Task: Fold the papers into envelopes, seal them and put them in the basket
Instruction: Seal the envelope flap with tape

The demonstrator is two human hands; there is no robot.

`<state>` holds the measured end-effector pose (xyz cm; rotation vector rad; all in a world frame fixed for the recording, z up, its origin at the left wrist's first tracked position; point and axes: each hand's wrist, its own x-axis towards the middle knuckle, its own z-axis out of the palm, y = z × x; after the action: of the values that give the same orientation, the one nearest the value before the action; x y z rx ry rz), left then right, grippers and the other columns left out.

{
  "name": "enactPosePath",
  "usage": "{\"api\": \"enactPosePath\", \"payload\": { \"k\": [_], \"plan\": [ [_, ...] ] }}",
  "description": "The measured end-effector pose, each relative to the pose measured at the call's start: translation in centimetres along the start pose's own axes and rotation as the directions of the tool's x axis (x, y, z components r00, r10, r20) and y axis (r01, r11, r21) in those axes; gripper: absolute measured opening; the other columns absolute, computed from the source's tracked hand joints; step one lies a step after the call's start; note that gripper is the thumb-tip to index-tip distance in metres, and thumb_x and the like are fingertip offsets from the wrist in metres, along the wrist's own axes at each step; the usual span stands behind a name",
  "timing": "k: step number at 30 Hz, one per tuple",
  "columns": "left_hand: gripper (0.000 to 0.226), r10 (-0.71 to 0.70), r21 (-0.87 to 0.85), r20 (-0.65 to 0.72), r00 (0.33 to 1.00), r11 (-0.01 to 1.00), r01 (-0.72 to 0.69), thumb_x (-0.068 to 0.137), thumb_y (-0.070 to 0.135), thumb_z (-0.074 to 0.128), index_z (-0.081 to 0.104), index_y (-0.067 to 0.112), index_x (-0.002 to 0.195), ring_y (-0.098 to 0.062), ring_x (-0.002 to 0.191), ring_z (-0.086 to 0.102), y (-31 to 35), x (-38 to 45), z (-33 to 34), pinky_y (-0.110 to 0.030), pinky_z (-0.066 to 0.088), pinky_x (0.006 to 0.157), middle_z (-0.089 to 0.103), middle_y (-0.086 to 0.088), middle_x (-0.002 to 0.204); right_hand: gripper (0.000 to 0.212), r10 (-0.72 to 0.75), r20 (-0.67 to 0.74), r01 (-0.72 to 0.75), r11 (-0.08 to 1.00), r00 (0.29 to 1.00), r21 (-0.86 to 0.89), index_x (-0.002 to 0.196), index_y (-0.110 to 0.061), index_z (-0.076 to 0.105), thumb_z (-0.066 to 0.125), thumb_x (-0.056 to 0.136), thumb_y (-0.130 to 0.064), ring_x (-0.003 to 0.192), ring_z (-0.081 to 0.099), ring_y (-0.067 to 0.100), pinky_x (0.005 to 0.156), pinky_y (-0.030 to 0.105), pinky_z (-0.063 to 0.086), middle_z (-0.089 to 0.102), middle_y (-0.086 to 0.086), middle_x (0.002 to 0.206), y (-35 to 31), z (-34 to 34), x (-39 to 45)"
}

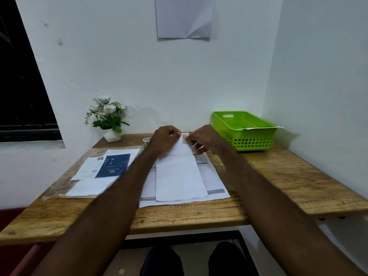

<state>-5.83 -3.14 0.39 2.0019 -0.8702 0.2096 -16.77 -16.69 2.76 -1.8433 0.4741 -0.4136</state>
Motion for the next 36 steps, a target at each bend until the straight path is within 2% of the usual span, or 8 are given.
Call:
{"api": "enactPosePath", "payload": {
  "k": [5, 8, 12, 18, 24, 30, 36],
  "plan": [
    [0.013, 0.001, -0.03, 0.001, 1.0, 1.0, -0.001, 0.094, 0.026, 0.068, 0.077, 0.016, 0.092, -0.016, 0.098, 0.068, -0.2, 0.07, 0.09, -0.024, 0.046, 0.079, 0.075, 0.004, 0.095, 0.016, -0.001, 0.003, 0.001, 1.0, 1.0, -0.012, 0.089, 0.003, 0.069, 0.08, 0.077, 0.0, 0.039, 0.052, 0.015, 0.046, 0.028, 0.054, 0.062, 0.012, 0.068, -0.02, -0.02, -0.03],
    [0.015, 0.01, -0.031, 0.01, 1.0, 0.999, -0.01, 0.09, 0.036, 0.075, 0.077, 0.021, 0.089, -0.012, 0.095, 0.069, -0.38, 0.08, 0.13, -0.029, 0.05, 0.084, 0.076, 0.006, 0.096, 0.019, -0.01, 0.007, 0.01, 1.0, 1.0, -0.023, 0.088, 0.003, 0.069, 0.083, 0.076, -0.002, 0.04, 0.053, 0.015, 0.046, 0.028, 0.054, 0.063, 0.013, 0.068, 0.06, -0.09, -0.11],
    [0.017, 0.027, -0.008, 0.019, 0.999, 1.0, -0.027, 0.089, 0.031, 0.078, 0.079, 0.016, 0.096, -0.016, 0.094, 0.069, -0.64, 0.22, 0.15, -0.035, 0.053, 0.088, 0.077, 0.001, 0.097, 0.02, -0.012, 0.012, 0.013, 0.999, 1.0, -0.032, 0.091, 0.004, 0.07, 0.082, 0.076, -0.001, 0.04, 0.052, 0.014, 0.043, 0.025, 0.052, 0.062, 0.012, 0.067, 0.03, -0.17, -0.06],
    [0.015, 0.045, 0.002, 0.011, 0.999, 0.999, -0.045, 0.089, 0.026, 0.078, 0.079, 0.013, 0.097, -0.012, 0.087, 0.066, -0.65, 0.2, 0.09, -0.033, 0.052, 0.083, 0.077, -0.001, 0.095, 0.034, -0.008, -0.003, 0.008, 0.999, 1.0, -0.035, 0.101, 0.015, 0.07, 0.083, 0.074, -0.002, 0.04, 0.053, 0.015, 0.043, 0.025, 0.052, 0.063, 0.012, 0.065, 0.15, -0.08, 0.27],
    [0.015, 0.049, 0.006, 0.001, 0.999, 0.999, -0.049, 0.089, 0.026, 0.078, 0.079, 0.013, 0.096, -0.01, 0.086, 0.065, -0.49, 0.02, 0.08, -0.026, 0.048, 0.078, 0.077, -0.001, 0.095, 0.031, -0.015, 0.006, 0.015, 0.999, 1.0, -0.035, 0.099, 0.013, 0.072, 0.083, 0.074, -0.003, 0.039, 0.053, 0.014, 0.044, 0.025, 0.052, 0.063, 0.011, 0.065, 0.22, -0.01, 0.35],
    [0.014, 0.047, 0.015, -0.007, 0.999, 0.999, -0.046, 0.089, 0.027, 0.078, 0.079, 0.014, 0.094, -0.015, 0.093, 0.069, -0.37, -0.04, 0.12, -0.032, 0.051, 0.085, 0.078, 0.0, 0.095, 0.025, -0.014, 0.009, 0.014, 0.999, 1.0, -0.045, 0.094, 0.006, 0.072, 0.083, 0.075, -0.004, 0.04, 0.053, 0.014, 0.044, 0.025, 0.052, 0.063, 0.011, 0.066, 0.24, 0.05, 0.37],
    [0.016, 0.079, 0.024, 0.017, 0.997, 0.997, -0.079, 0.09, 0.027, 0.077, 0.079, 0.011, 0.094, -0.013, 0.09, 0.068, -0.45, -0.02, 0.04, -0.032, 0.051, 0.085, 0.078, -0.002, 0.095, 0.035, -0.008, -0.002, 0.008, 0.997, 1.0, -0.08, 0.101, 0.014, 0.071, 0.083, 0.075, -0.005, 0.046, 0.055, 0.017, 0.045, 0.025, 0.051, 0.065, 0.013, 0.072, 0.24, 0.06, 0.6]
  ]
}}
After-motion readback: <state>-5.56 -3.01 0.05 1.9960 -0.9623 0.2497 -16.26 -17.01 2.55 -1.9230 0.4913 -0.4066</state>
